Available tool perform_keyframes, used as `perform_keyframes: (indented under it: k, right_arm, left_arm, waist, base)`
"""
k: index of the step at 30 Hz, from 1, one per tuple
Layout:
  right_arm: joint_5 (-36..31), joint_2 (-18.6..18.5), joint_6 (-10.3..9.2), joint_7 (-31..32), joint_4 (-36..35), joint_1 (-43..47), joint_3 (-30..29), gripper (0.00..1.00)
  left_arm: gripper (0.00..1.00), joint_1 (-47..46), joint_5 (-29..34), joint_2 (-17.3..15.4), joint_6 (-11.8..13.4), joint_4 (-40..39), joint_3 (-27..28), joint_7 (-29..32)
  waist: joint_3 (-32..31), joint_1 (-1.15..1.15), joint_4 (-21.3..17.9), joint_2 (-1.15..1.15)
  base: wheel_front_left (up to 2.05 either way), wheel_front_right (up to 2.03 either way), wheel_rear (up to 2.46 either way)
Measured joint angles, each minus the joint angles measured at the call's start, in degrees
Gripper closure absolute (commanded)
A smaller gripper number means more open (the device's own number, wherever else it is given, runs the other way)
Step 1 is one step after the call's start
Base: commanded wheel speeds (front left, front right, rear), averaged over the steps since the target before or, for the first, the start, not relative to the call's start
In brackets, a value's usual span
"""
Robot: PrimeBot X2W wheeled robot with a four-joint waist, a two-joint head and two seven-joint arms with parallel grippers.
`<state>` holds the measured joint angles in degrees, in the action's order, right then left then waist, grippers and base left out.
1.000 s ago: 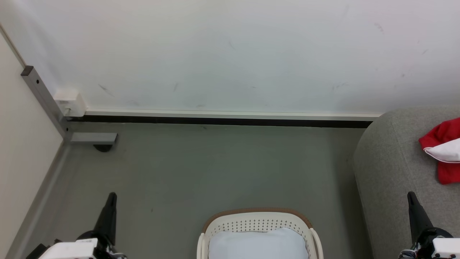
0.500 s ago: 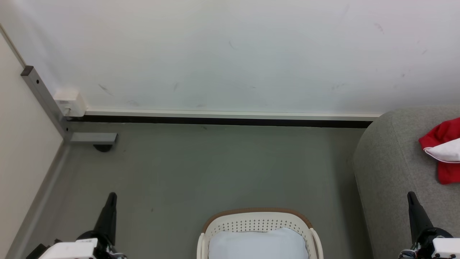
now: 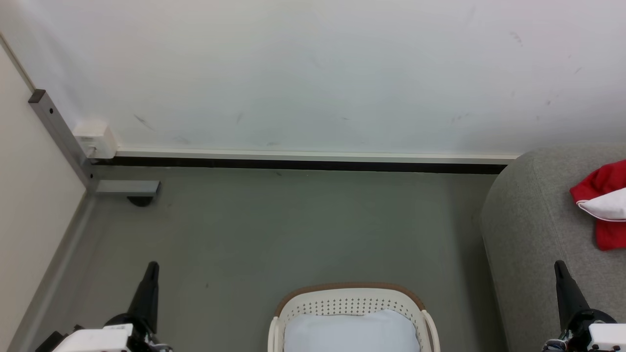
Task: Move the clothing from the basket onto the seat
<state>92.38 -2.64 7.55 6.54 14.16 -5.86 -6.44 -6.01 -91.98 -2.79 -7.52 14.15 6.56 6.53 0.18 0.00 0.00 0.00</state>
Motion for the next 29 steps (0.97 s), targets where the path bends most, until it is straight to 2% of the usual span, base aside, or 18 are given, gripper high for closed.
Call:
perform_keyframes:
  k: [29]
  right_arm:
    - [0.0, 0.0, 0.00, 0.0, 0.0, 0.0, 0.0, 1.00]
  left_arm:
    - [1.00, 0.0, 0.0, 0.0, 0.0, 0.0, 0.0, 0.0]
  waist:
    - [0.0, 0.00, 0.0, 0.00]
  base:
    - [0.00, 0.00, 0.00]
